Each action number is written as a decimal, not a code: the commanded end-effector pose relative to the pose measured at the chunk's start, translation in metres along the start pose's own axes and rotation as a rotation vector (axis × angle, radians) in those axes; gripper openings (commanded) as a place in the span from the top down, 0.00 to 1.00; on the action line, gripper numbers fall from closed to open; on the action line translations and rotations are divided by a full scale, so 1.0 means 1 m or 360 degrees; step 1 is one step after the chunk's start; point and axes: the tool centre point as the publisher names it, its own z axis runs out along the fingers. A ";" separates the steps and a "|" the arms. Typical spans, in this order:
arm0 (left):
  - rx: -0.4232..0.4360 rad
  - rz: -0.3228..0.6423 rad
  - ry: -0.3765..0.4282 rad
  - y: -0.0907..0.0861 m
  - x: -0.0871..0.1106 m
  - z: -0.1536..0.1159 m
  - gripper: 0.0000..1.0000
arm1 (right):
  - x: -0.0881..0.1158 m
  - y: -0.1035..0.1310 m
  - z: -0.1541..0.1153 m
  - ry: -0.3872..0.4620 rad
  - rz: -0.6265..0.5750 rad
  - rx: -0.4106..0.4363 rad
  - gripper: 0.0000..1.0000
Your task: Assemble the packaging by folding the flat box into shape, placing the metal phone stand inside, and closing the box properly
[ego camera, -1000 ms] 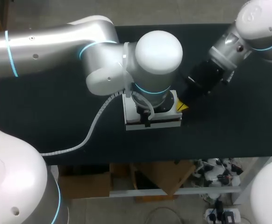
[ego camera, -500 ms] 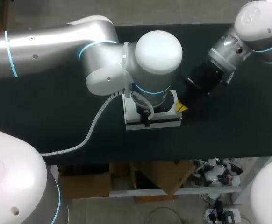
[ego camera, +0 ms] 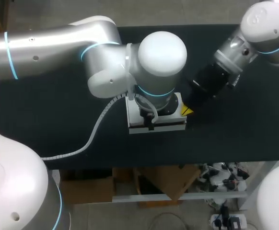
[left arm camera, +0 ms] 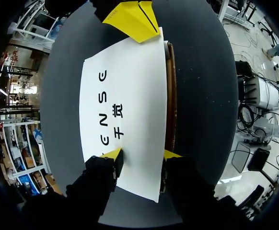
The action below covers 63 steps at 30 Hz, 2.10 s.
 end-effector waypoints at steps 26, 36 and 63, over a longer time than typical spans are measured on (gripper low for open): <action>0.0039 0.0036 -0.0026 0.006 0.007 -0.010 0.52 | 0.000 0.003 0.002 0.0001 0.0001 0.0014 1.00; 0.0056 0.0044 -0.0020 0.008 0.007 -0.012 0.52 | -0.001 0.004 0.003 0.0003 0.0007 0.0016 1.00; 0.0148 0.0042 -0.0049 0.018 0.009 -0.032 0.52 | -0.002 0.005 0.005 0.0003 0.0016 0.0016 1.00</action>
